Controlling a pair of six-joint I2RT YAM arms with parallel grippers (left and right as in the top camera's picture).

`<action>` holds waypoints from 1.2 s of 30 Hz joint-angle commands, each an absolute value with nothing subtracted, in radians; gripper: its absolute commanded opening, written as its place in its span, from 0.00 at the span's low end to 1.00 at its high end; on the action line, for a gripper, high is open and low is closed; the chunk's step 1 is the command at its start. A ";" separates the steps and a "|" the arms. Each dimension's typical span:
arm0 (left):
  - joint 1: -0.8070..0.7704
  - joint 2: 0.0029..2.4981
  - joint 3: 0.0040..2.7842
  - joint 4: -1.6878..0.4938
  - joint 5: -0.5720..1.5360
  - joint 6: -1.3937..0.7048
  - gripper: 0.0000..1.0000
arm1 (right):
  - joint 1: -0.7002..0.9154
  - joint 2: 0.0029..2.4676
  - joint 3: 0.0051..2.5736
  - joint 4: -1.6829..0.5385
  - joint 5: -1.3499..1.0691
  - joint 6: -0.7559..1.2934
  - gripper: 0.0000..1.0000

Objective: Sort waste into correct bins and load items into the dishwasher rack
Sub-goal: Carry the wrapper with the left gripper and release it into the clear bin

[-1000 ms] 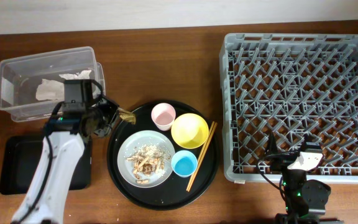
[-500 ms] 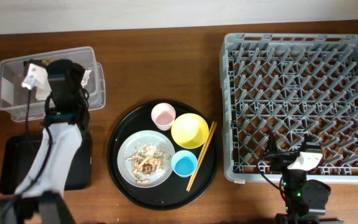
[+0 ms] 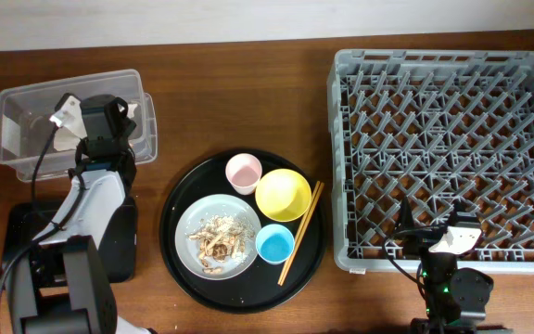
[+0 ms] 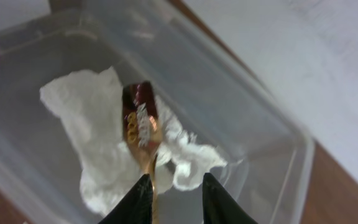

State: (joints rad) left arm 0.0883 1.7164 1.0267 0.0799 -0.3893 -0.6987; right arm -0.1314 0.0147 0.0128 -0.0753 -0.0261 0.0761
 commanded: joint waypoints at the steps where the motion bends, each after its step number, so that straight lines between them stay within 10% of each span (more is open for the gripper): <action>1: 0.095 1.726 1.029 0.003 -0.380 -0.680 0.27 | -0.138 0.008 0.006 -0.079 -0.021 0.083 0.99; 36: 0.083 1.742 1.029 0.133 -0.101 -0.410 0.27 | -0.138 0.008 0.006 -0.079 -0.021 0.083 0.99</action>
State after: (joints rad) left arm 0.0837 1.7397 1.0279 0.1379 -0.1188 -0.5152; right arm -0.1314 0.0147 0.0128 -0.0753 -0.0261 0.0761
